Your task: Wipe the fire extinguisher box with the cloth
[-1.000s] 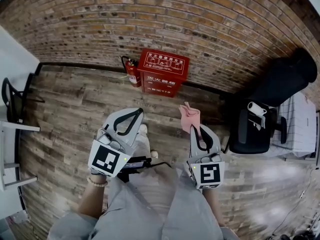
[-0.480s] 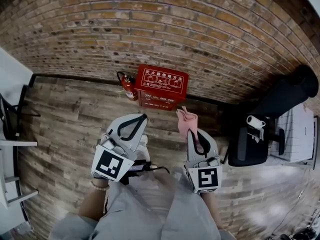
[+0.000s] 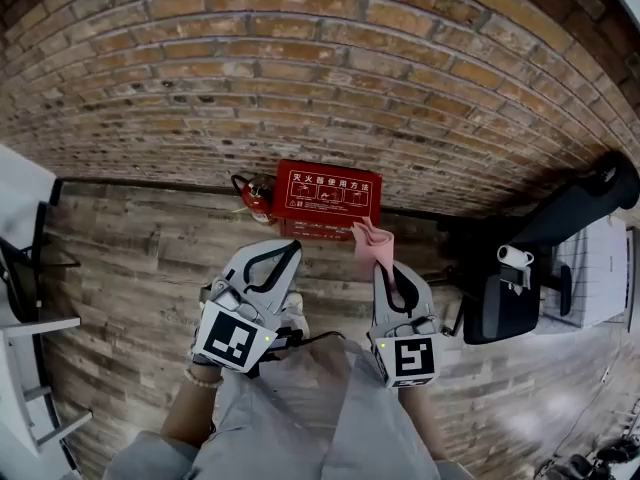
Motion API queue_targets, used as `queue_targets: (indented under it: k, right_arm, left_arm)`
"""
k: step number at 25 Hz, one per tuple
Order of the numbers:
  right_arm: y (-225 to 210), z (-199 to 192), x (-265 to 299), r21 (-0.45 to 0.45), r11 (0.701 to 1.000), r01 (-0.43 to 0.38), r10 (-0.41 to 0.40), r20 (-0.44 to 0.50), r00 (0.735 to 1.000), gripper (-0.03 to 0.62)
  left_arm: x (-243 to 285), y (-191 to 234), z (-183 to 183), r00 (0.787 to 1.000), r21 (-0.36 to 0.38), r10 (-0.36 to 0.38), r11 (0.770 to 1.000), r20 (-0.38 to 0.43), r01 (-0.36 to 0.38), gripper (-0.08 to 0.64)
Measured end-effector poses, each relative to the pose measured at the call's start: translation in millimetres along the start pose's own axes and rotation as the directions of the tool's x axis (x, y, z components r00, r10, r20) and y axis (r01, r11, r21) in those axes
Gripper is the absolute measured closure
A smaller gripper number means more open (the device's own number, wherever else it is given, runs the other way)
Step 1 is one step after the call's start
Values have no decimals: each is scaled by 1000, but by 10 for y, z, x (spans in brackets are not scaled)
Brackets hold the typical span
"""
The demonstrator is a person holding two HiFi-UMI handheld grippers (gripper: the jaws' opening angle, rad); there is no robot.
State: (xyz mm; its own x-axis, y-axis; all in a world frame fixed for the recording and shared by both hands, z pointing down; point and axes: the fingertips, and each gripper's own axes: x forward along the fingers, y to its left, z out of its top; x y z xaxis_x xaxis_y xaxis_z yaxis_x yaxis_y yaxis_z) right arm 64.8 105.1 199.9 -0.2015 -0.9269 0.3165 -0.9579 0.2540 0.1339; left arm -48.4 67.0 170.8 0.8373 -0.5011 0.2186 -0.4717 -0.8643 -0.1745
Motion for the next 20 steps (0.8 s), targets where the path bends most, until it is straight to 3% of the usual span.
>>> queue_targets:
  k: [9, 15, 20]
  right_arm:
    - [-41, -182, 208, 26, 1000, -1, 3, -71, 998, 565]
    - [-83, -260, 327, 30, 999, -34, 36, -83, 996, 565]
    - [-106, -294, 449, 15, 998, -62, 63, -73, 995, 565]
  left_arm:
    - [179, 160, -231, 999, -40, -27, 999, -29, 26, 565]
    - [200, 232, -307, 999, -97, 11, 995, -44, -15, 564]
    - [232, 284, -378, 998, -96, 37, 994, -60, -43, 563]
